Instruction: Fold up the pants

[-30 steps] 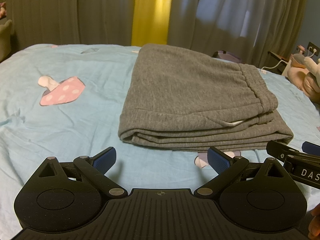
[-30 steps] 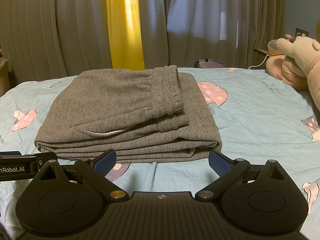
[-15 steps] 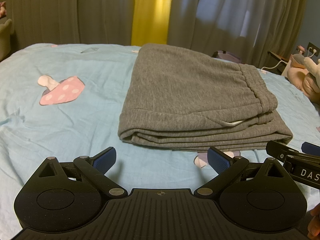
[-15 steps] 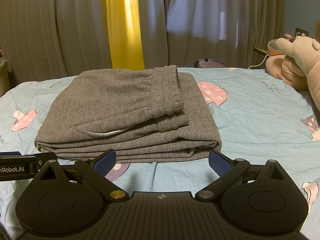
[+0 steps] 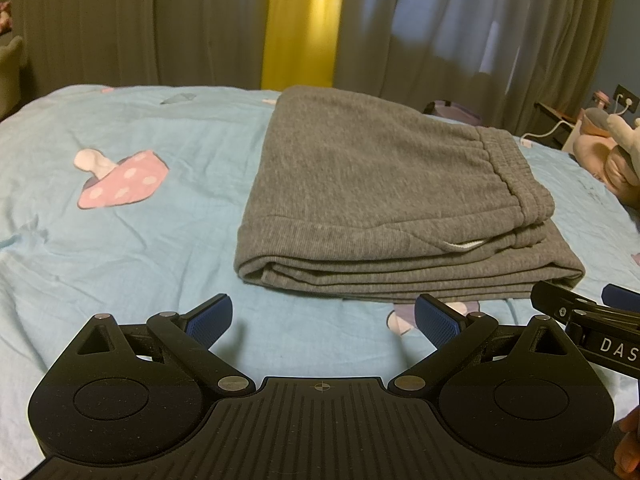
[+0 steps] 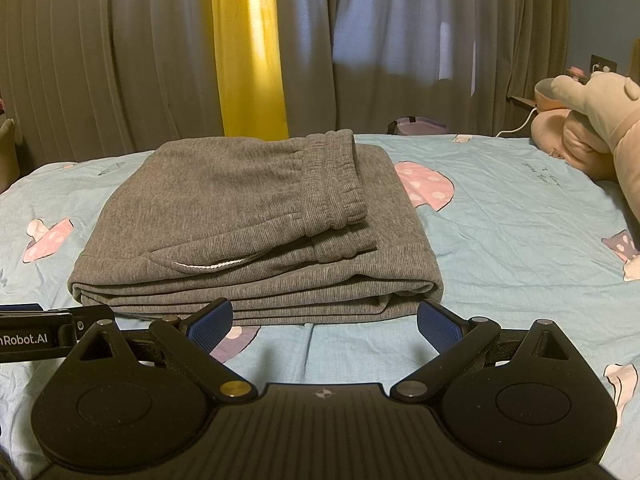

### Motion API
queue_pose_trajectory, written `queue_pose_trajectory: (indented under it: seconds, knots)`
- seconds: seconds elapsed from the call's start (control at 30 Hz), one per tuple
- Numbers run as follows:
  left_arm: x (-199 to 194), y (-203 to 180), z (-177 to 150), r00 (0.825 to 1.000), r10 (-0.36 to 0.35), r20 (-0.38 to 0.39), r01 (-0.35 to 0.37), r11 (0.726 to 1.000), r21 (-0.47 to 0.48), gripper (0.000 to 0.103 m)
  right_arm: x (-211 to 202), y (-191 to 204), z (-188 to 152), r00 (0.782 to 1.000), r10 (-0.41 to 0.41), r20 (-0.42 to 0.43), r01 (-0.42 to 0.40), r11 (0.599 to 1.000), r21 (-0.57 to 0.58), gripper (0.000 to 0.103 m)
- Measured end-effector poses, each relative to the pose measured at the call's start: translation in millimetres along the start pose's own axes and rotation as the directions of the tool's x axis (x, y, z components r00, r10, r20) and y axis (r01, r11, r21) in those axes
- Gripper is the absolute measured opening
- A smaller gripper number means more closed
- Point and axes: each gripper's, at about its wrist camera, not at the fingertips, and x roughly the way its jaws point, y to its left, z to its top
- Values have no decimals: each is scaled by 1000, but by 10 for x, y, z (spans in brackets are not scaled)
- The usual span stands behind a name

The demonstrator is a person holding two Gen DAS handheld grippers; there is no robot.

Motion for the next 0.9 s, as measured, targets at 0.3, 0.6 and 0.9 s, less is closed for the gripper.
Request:
queue_pose_trajectory:
  seconds: [0.3, 0.6, 0.9]
  knots:
    - [-1, -7, 0, 1000, -1, 1, 1, 1000, 3, 101, -1, -5, -1, 1000, 2, -1, -2, 1000, 0, 99]
    - [-3, -8, -3, 1000, -4, 0, 4, 1000, 3, 101, 0, 4, -2, 1000, -2, -2, 2, 1000, 2, 99]
    - [-5, -5, -4, 1000, 4, -1, -4, 1000, 18, 101, -4, -3, -8, 1000, -4, -6, 4, 1000, 10, 99]
